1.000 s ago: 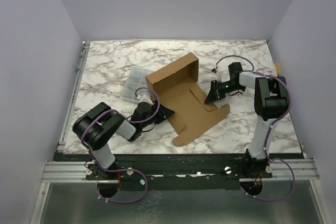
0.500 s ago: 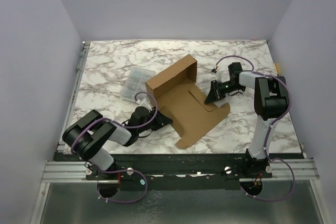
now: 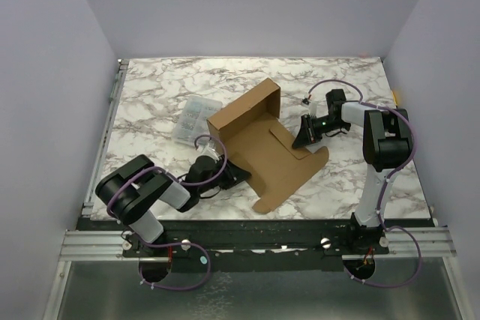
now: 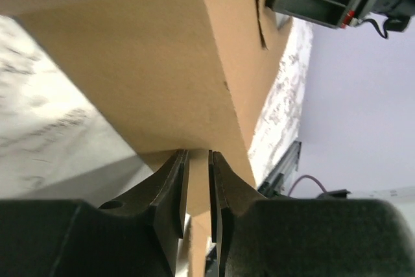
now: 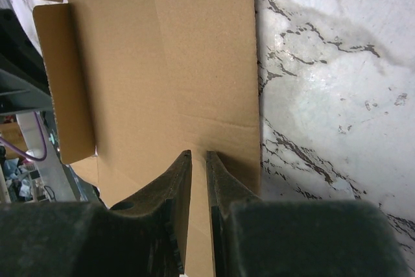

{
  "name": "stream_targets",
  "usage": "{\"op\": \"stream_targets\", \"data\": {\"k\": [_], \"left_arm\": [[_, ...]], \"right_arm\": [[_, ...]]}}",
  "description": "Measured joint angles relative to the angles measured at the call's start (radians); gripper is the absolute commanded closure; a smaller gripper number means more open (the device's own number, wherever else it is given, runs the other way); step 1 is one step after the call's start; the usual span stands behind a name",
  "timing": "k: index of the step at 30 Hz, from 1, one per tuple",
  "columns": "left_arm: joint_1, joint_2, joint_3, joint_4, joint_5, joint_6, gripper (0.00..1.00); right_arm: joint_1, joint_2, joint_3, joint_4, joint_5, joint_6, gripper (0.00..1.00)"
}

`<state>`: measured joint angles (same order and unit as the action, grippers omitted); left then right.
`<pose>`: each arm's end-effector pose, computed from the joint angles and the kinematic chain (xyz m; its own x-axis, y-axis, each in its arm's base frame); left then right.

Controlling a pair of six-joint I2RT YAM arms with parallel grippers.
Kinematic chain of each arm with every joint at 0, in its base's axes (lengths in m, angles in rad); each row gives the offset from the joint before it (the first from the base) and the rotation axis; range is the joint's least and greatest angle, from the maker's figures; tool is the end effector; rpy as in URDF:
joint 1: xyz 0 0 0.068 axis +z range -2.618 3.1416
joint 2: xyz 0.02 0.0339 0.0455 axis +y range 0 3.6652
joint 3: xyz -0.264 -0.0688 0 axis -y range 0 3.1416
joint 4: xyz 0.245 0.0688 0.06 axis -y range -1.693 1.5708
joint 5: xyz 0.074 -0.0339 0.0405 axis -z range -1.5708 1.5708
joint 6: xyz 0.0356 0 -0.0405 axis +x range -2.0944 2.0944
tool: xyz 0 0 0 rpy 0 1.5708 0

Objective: Fold the paper box
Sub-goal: Close the paper box at the center of the board.

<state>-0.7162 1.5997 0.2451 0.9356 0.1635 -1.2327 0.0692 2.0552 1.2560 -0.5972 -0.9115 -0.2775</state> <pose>0.1761 -0.1609 0.1066 -0.8187 -0.5214 -0.2405 -0.0375 0.4665 -0.8837 0.3706 0.0539 0.1190 -0.8958 -0.2303 -0.3801 -0.4415 0.5599 0.7011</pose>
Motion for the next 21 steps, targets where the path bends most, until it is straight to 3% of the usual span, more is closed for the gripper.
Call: {"op": "stream_targets", "data": {"k": [16, 21], "left_arm": [[-0.135, 0.023, -0.044, 0.093, -0.181, -0.184, 0.87], [-0.145, 0.130, -0.045, 0.189, -0.225, -0.249, 1.00]], "right_arm": [[0.000, 0.002, 0.002, -0.003, -0.002, 0.000, 0.80], [0.000, 0.003, 0.002, -0.003, -0.002, 0.000, 0.80]]}}
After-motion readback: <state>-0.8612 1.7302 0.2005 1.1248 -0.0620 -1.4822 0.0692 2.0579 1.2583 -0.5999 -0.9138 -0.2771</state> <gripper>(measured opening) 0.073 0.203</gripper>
